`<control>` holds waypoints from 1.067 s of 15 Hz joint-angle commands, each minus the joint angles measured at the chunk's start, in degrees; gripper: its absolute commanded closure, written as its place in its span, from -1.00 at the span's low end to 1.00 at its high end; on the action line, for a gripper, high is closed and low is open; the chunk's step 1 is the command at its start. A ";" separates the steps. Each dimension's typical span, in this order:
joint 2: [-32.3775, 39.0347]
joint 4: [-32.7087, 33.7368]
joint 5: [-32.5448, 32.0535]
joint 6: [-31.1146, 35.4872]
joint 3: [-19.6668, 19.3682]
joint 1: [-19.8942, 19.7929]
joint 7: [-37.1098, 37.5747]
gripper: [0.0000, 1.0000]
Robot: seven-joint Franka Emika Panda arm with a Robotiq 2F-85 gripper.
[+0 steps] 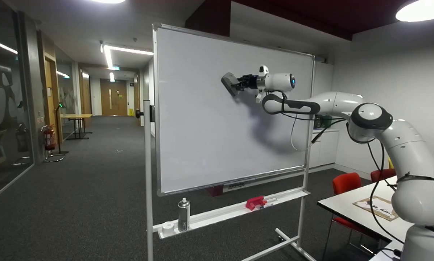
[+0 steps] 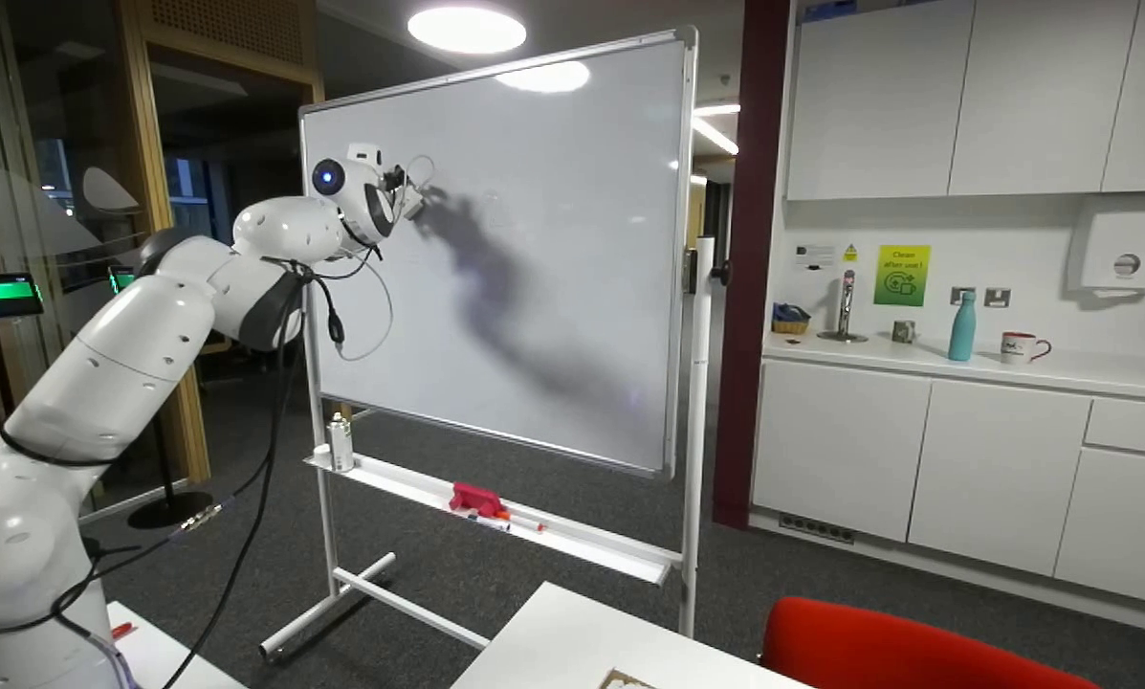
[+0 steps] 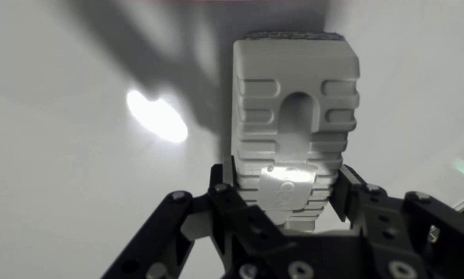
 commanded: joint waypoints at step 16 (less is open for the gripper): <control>8.57 43.14 -5.93 -1.85 -47.06 27.95 56.16 0.32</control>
